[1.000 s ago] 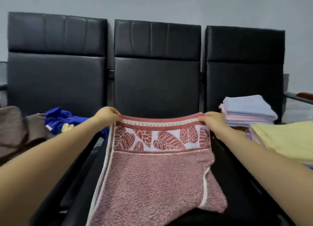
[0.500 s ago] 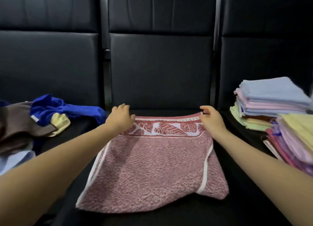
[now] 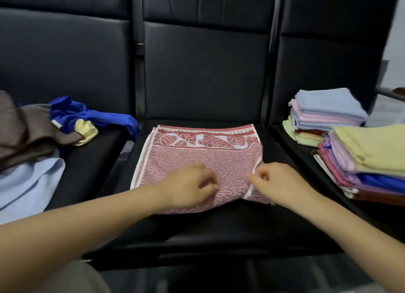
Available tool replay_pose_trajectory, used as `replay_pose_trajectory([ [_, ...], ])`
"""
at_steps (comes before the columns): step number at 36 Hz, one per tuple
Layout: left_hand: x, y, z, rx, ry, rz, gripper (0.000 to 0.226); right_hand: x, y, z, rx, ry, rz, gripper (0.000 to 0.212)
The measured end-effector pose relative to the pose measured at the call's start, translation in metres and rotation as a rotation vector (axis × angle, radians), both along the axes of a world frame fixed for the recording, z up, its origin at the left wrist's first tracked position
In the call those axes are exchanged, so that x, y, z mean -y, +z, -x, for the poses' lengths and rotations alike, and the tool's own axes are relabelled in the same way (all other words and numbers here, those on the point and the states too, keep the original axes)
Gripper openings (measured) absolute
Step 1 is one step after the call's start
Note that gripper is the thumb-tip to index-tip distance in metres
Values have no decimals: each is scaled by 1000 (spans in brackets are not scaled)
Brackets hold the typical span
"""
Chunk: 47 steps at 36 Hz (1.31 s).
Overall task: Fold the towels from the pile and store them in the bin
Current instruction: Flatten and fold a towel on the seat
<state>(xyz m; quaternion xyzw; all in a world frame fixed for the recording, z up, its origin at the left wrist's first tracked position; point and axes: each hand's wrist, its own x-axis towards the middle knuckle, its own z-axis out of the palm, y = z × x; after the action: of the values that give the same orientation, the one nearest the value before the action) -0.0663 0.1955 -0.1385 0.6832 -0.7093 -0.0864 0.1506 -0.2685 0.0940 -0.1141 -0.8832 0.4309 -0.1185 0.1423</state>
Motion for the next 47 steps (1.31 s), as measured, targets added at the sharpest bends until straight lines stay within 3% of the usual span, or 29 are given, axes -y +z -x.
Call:
replay_pose_trajectory([
  [3, -11, -14, 6, 94, -27, -56, 60, -12, -16, 4, -95, -83, -115, 48],
  [5, -17, -22, 7, 121, -39, -28, 81, -12, -25, 1, -78, -131, -81, 51],
  [13, -29, -37, 8, 185, -66, 49, 84, 2, -24, -7, -88, -199, -60, 35],
  [15, -28, -37, 8, 167, -54, 58, 84, 6, -28, -8, 90, -202, -138, 31],
  [20, -27, -39, 2, 111, -42, 46, 90, 6, -23, -5, 1053, -241, -741, 16],
  [22, -25, -39, -1, 85, -43, 37, 105, 13, -17, 5, 1252, -259, -863, 18],
  [25, -22, -40, -5, 35, -22, 25, 107, 23, -7, 24, 1336, -239, -1018, 27],
  [27, -21, -40, -6, 15, -23, 32, 109, 27, -5, 35, 1313, -212, -1080, 31],
  [29, -22, -40, -6, 20, -40, 40, 108, 29, -9, 43, 1167, -275, -1031, 24],
  [31, -22, -40, -6, 30, -54, 57, 108, 30, -19, 50, 913, -330, -816, 17],
  [35, -26, -39, -5, 94, -74, 39, 106, 29, -33, 61, 411, -308, -162, 24],
  [37, -28, -40, -6, 125, -101, 17, 100, 28, -33, 67, 218, -335, -18, 10],
  [39, -31, -40, -7, 116, -141, 13, 89, 27, -34, 71, 34, -345, 85, 31],
  [42, -33, -41, -12, 43, -184, 24, 74, 25, -37, 74, 3, -256, 243, 52],
  [45, -32, -39, -11, -30, -214, 86, 56, 15, -33, 69, 133, 12, 379, 40],
  [47, -32, -38, -8, -54, -230, 139, 48, 5, -34, 63, 196, 265, 336, 35],
])
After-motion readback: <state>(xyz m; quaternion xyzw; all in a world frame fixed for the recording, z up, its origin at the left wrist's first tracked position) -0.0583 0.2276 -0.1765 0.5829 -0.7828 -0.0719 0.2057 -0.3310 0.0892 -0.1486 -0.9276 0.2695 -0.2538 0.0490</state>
